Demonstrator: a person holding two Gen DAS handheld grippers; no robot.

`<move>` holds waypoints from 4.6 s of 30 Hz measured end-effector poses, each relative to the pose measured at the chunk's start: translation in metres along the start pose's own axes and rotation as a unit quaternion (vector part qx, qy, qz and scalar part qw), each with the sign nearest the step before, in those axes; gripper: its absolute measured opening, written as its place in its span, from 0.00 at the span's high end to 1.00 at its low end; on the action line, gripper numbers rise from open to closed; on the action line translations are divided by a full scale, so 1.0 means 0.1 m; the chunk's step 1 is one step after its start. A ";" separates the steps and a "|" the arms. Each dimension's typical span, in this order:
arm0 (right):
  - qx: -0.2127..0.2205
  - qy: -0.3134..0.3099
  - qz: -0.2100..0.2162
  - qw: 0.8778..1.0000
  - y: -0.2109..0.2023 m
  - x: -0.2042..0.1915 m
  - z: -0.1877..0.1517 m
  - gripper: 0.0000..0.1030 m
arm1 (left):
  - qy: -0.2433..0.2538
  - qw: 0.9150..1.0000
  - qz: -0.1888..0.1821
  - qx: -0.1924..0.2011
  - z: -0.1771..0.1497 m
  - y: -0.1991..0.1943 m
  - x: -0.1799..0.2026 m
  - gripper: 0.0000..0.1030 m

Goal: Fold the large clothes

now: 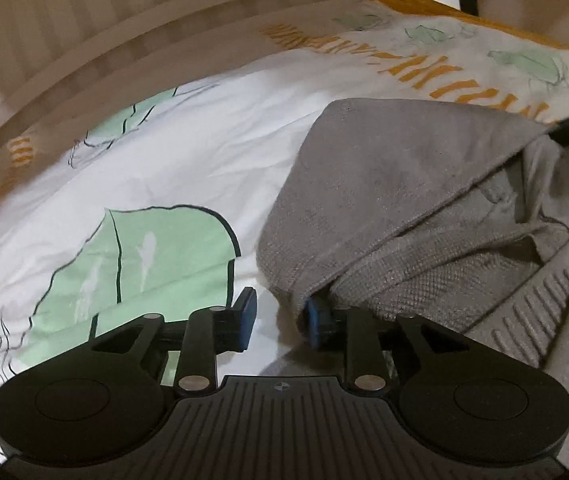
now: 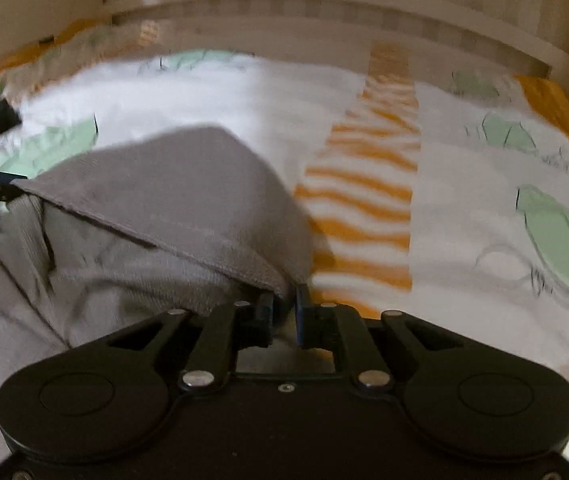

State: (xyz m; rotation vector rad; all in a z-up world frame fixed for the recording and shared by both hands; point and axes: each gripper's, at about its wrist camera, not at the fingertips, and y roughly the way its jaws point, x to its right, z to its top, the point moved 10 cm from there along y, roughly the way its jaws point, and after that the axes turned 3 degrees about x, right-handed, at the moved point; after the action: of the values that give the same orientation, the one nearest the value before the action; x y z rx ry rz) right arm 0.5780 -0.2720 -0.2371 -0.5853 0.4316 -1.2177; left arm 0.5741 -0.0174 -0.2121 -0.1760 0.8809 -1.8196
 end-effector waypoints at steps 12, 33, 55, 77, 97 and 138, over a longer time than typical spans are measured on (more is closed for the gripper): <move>-0.001 0.059 0.025 0.998 -0.35 0.25 0.05 0.38 | -0.075 0.994 -0.063 0.049 0.23 -0.58 -0.40 0.42; -0.010 0.131 0.035 0.991 0.15 0.16 0.07 0.69 | -0.220 0.972 -0.072 -0.025 0.10 0.20 -0.46 0.39; -0.033 0.047 0.104 0.993 0.86 -0.11 0.96 0.37 | -0.143 0.976 -0.137 -0.084 0.65 0.94 -0.24 0.38; 0.128 -0.057 0.094 0.986 -0.39 -0.42 1.00 0.92 | -0.071 0.976 -0.102 0.181 0.78 -0.73 -0.06 0.96; 0.024 -0.189 0.149 0.970 -1.70 -1.15 -0.85 0.90 | 0.091 0.967 -0.230 0.070 -0.64 -1.82 1.01 0.93; 0.134 0.228 0.160 0.951 -1.35 -0.33 -0.10 0.86 | -0.355 0.914 -0.151 0.123 -0.25 -1.09 -0.10 0.93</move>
State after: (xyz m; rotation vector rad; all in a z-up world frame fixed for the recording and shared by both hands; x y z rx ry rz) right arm 0.4623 -0.2730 -0.1599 0.0099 0.7062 -1.0675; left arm 0.4848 0.0217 -0.1575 -0.7916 0.1091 -1.9176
